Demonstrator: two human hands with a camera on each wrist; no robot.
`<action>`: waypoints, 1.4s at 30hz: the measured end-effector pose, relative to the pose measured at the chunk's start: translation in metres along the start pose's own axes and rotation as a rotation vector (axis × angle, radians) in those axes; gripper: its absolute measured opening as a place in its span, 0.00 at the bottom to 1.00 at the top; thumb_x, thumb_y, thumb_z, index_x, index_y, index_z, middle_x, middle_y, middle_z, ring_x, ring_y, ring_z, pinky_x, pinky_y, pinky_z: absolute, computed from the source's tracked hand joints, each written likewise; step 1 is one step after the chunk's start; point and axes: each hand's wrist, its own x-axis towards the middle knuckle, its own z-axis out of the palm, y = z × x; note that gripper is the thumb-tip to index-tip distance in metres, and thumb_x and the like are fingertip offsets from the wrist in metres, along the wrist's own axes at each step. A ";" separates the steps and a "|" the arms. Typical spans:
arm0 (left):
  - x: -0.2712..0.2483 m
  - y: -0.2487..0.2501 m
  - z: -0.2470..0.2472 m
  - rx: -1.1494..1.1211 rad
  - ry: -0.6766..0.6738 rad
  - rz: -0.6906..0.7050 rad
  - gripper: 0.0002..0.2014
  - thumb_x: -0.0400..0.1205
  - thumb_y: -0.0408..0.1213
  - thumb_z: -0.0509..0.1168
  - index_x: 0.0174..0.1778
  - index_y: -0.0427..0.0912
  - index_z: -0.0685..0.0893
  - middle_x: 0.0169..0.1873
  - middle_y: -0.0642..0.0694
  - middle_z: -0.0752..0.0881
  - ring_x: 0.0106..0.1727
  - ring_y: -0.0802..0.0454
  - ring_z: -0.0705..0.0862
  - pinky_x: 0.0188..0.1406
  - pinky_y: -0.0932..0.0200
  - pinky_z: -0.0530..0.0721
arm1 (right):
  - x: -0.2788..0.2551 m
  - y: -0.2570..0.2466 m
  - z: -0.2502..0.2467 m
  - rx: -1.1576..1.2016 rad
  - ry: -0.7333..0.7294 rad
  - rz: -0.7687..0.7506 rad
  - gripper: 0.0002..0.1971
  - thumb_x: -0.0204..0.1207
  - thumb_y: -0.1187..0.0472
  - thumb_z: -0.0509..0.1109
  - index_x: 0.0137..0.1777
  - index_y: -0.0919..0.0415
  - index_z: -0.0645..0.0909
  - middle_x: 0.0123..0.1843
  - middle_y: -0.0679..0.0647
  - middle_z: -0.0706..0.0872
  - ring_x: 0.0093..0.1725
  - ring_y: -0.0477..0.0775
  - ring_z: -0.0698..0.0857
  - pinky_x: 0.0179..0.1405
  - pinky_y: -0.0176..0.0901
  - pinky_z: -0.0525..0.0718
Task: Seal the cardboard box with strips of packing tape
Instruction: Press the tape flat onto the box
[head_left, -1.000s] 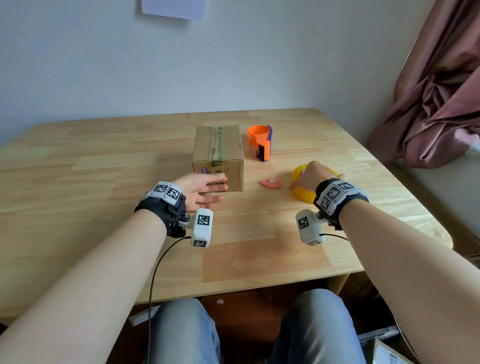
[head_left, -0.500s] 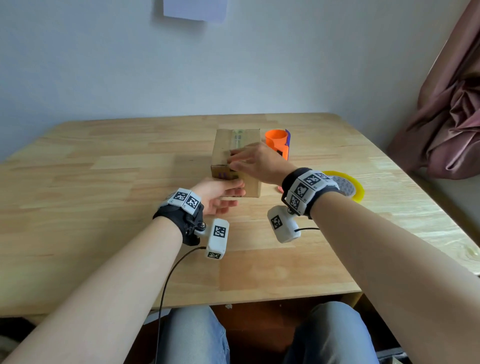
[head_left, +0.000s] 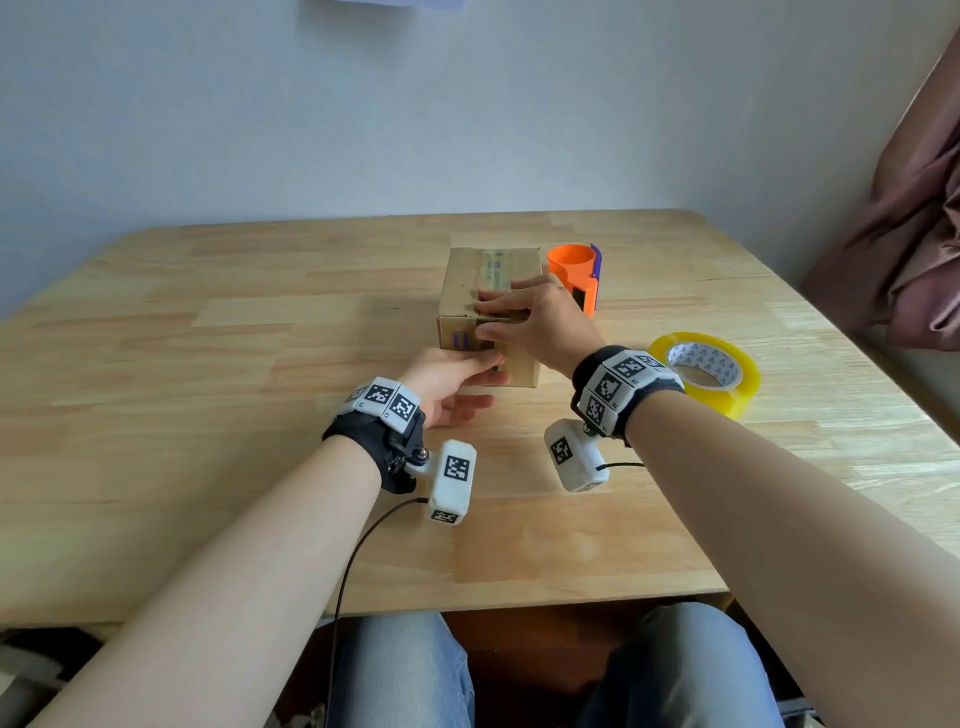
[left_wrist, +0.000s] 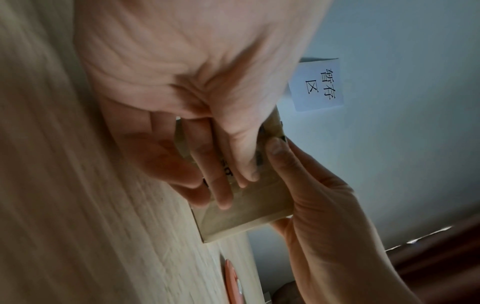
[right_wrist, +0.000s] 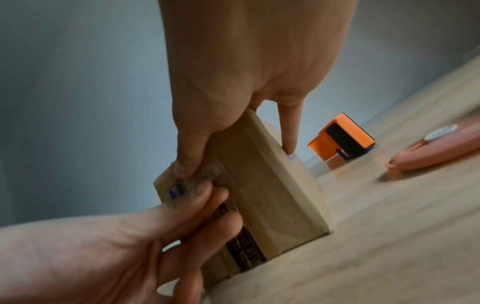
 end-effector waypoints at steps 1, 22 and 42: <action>0.000 0.001 0.000 0.000 0.002 -0.002 0.11 0.82 0.48 0.76 0.56 0.48 0.92 0.52 0.46 0.96 0.37 0.50 0.92 0.26 0.63 0.82 | -0.001 0.000 0.001 -0.010 0.006 0.001 0.21 0.70 0.44 0.82 0.64 0.42 0.91 0.65 0.31 0.89 0.69 0.46 0.73 0.68 0.52 0.80; -0.002 0.034 -0.024 -0.001 0.265 0.383 0.14 0.84 0.40 0.70 0.66 0.51 0.87 0.65 0.53 0.85 0.65 0.55 0.83 0.60 0.44 0.90 | -0.011 -0.004 0.009 -0.201 0.050 -0.057 0.29 0.64 0.51 0.87 0.66 0.48 0.86 0.68 0.37 0.83 0.72 0.51 0.75 0.61 0.58 0.86; 0.020 0.019 -0.012 0.269 0.293 0.557 0.23 0.70 0.52 0.82 0.61 0.62 0.86 0.68 0.59 0.80 0.73 0.48 0.81 0.70 0.37 0.84 | 0.000 0.002 -0.012 0.005 -0.042 0.022 0.28 0.70 0.53 0.84 0.71 0.55 0.87 0.76 0.49 0.84 0.78 0.55 0.75 0.81 0.49 0.71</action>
